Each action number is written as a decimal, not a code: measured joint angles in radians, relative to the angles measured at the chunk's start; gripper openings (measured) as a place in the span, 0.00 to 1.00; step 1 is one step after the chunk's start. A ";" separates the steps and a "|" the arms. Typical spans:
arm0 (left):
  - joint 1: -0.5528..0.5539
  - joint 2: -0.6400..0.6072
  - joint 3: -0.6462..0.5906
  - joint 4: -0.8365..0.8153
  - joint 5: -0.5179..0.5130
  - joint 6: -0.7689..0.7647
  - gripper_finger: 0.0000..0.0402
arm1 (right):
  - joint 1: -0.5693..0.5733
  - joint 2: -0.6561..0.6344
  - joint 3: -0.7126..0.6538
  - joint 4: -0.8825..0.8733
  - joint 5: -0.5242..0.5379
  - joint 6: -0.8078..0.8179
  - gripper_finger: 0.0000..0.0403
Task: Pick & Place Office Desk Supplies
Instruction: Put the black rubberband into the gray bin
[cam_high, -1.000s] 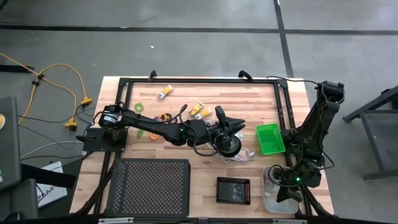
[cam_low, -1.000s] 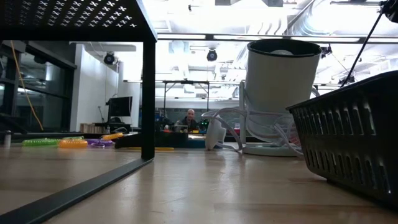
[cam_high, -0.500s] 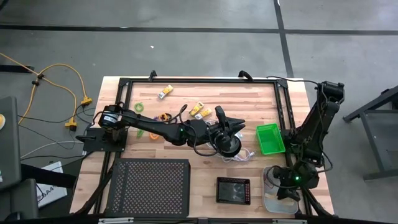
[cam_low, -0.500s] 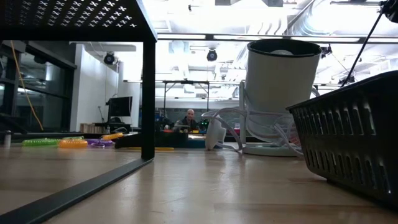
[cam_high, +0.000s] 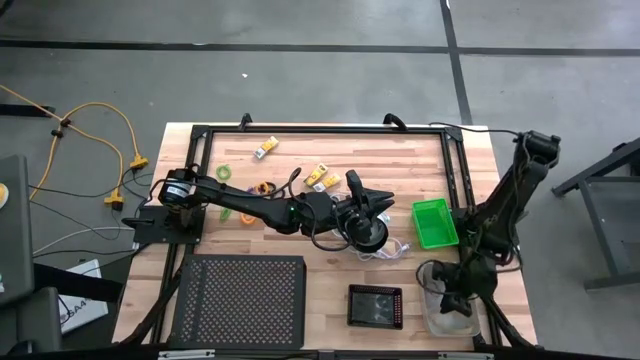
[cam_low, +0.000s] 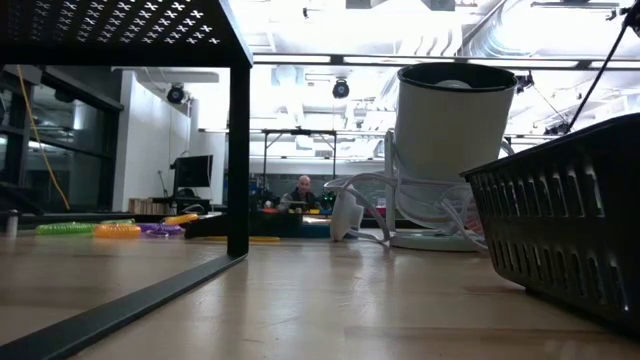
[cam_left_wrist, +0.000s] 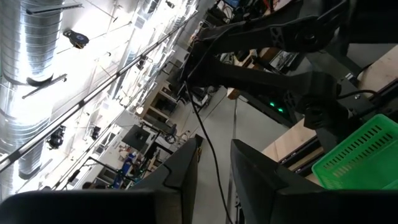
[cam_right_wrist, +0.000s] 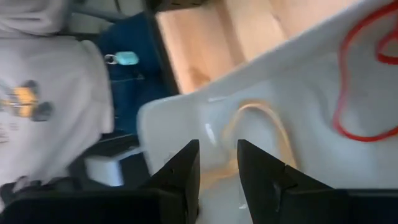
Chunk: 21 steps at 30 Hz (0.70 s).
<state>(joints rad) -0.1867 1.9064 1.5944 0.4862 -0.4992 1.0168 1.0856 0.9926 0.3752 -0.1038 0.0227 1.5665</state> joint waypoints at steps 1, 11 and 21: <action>0.000 0.000 0.000 0.000 0.000 0.000 0.23 | -0.011 -0.011 0.000 0.015 -0.005 0.000 0.24; 0.000 0.000 0.000 0.000 -0.008 0.000 0.23 | -0.097 -0.135 0.000 0.351 -0.007 -0.209 0.24; -0.001 0.000 0.000 -0.001 -0.115 -0.031 0.23 | -0.202 -0.179 0.000 0.352 -0.028 -0.509 0.24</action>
<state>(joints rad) -0.1875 1.9064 1.5944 0.4850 -0.6143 0.9861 0.8832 0.8131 0.3752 0.2486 -0.0058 1.0576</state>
